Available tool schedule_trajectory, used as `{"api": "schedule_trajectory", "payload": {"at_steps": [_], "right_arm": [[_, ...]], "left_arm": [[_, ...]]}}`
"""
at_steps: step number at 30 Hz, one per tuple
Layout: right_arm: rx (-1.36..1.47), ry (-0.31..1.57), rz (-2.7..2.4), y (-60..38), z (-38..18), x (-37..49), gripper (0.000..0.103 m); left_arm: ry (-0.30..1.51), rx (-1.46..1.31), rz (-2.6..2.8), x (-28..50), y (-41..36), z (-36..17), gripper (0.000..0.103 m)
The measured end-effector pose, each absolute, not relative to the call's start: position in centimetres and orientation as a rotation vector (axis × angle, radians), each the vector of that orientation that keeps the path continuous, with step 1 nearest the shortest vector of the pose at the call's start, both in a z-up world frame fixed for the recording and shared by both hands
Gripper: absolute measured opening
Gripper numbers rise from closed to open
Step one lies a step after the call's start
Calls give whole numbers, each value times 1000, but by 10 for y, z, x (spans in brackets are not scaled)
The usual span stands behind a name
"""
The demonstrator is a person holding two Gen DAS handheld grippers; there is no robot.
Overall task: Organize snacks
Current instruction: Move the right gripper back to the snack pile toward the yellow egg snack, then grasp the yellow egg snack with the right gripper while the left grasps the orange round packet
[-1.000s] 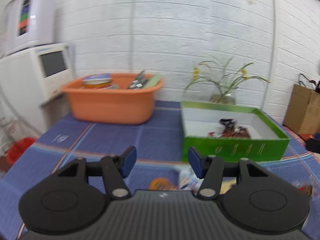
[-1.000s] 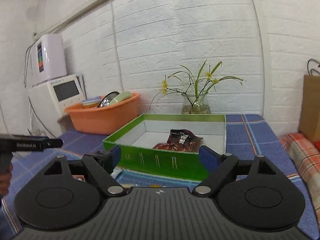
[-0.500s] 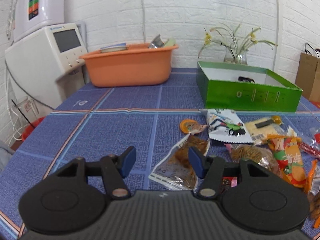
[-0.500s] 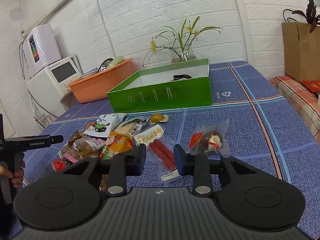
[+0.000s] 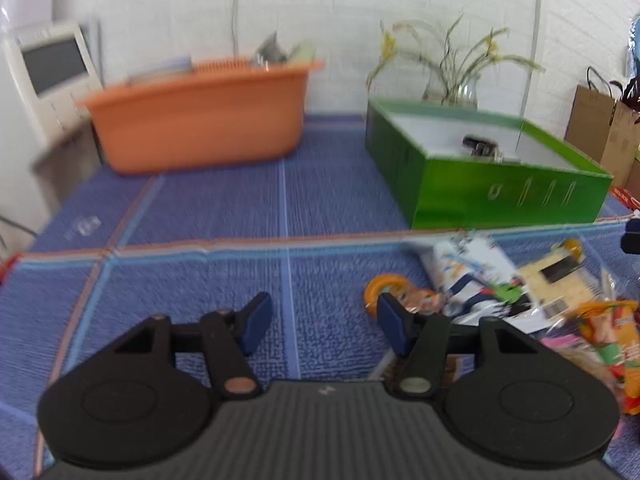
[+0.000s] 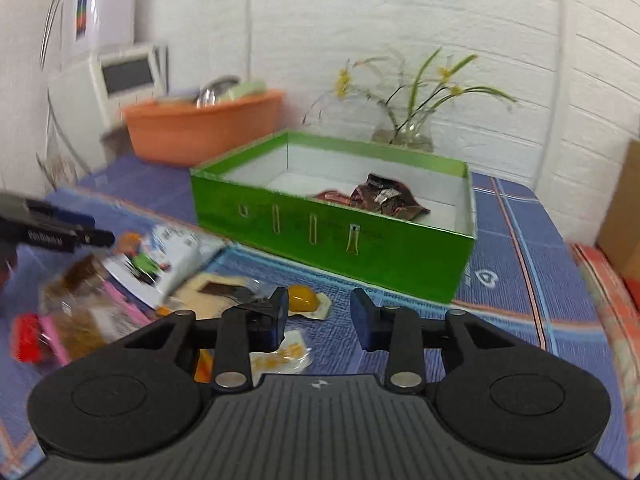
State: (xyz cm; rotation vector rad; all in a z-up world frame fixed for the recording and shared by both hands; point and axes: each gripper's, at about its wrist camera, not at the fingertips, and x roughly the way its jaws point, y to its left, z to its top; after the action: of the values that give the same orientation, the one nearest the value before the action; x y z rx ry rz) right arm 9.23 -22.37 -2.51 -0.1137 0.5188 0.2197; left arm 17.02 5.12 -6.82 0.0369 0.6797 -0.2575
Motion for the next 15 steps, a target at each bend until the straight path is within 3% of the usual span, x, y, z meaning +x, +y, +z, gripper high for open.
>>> {"api": "schedule_trajectory", "payload": {"at_steps": [5, 8, 10, 15], "right_arm": [[-243, 610, 293, -217, -45, 121, 62], [-290, 597, 331, -213, -49, 123, 75], [-312, 586, 346, -212, -49, 127, 94], [-340, 591, 397, -208, -47, 140, 97]], "left_arm": [[676, -4, -333, 166, 58, -71, 63], [693, -15, -446, 158, 55, -70, 64], [687, -17, -488, 159, 49, -69, 65], [696, 10, -504, 167, 37, -69, 65]]}}
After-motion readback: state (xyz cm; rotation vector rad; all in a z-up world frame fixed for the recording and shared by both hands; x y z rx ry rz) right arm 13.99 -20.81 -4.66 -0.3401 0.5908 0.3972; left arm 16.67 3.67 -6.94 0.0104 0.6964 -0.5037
